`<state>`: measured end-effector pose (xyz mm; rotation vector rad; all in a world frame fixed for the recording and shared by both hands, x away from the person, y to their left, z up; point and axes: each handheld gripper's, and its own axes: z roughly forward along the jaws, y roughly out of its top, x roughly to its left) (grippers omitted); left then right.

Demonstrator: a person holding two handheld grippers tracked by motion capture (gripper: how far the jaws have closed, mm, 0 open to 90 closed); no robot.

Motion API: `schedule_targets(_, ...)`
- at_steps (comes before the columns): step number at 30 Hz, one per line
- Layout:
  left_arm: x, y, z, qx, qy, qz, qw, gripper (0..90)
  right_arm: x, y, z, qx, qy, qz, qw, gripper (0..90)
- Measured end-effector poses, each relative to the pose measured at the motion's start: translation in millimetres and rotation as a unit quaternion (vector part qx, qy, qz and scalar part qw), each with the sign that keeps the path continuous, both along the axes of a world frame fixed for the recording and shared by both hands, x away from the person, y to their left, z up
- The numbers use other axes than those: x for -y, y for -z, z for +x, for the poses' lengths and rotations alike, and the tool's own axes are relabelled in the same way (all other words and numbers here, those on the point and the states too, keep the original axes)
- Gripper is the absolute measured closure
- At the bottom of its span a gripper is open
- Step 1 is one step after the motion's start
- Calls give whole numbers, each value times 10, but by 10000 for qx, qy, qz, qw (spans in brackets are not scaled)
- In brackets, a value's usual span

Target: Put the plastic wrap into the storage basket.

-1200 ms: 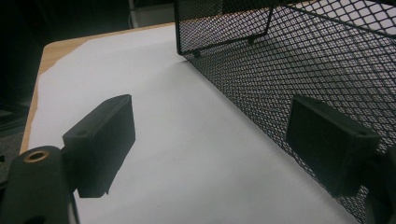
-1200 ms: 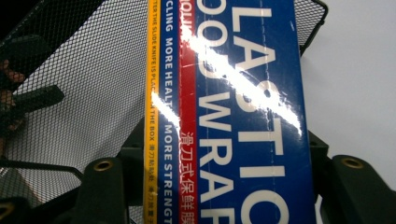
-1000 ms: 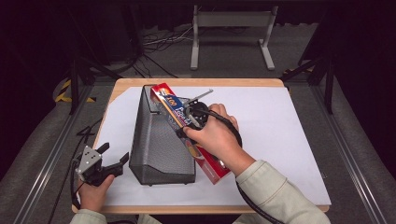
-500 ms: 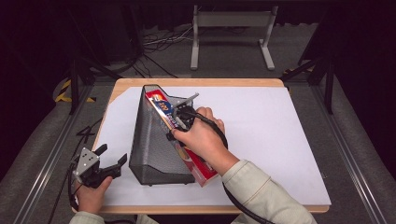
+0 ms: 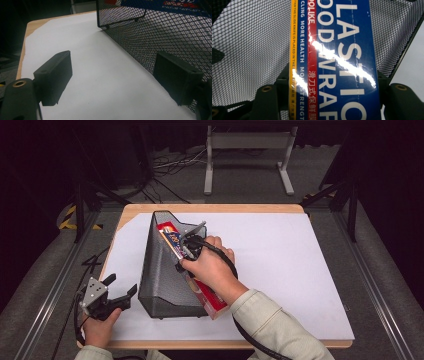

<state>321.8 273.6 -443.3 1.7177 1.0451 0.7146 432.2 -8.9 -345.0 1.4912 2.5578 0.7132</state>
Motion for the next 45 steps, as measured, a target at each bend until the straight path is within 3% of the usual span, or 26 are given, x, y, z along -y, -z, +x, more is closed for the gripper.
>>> schedule_targets(13,2,3,5,-13,-8,-22,10000,166,-1,134,131,-516,-66,-128,9986,383)
schedule_targets(14,4,3,6,-18,-6,-24,10000,166,12,108,140,-553,-40,18,9985,349)
schedule_targets(17,9,1,12,-7,12,-12,10000,166,29,60,123,-310,-118,221,9992,257)
schedule_targets(20,10,-5,17,9,20,-13,10000,166,68,15,87,-62,-124,365,9992,229)
schedule_targets(24,16,-4,30,-2,25,-24,10000,166,195,-82,31,529,-202,584,9967,229)
schedule_targets(26,22,-2,38,2,21,-31,10000,166,277,-137,-5,845,-388,809,9924,227)
schedule_targets(30,28,-3,43,0,35,-22,10000,166,473,-226,-142,1403,-649,1242,9802,223)
schedule_targets(39,54,-10,51,-14,36,-7,10000,166,1145,-354,-321,2225,-1014,1520,9577,188)
schedule_targets(42,56,-13,50,-15,27,-16,10000,166,1351,-370,-356,2361,-1002,1492,9550,183)
schedule_targets(43,56,-13,50,-15,27,-16,10000,166,1351,-370,-356,2361,-1002,1492,9550,183)
schedule_targets(45,55,-14,48,-14,26,-12,10000,166,1554,-369,-398,2430,-932,1429,9549,178)
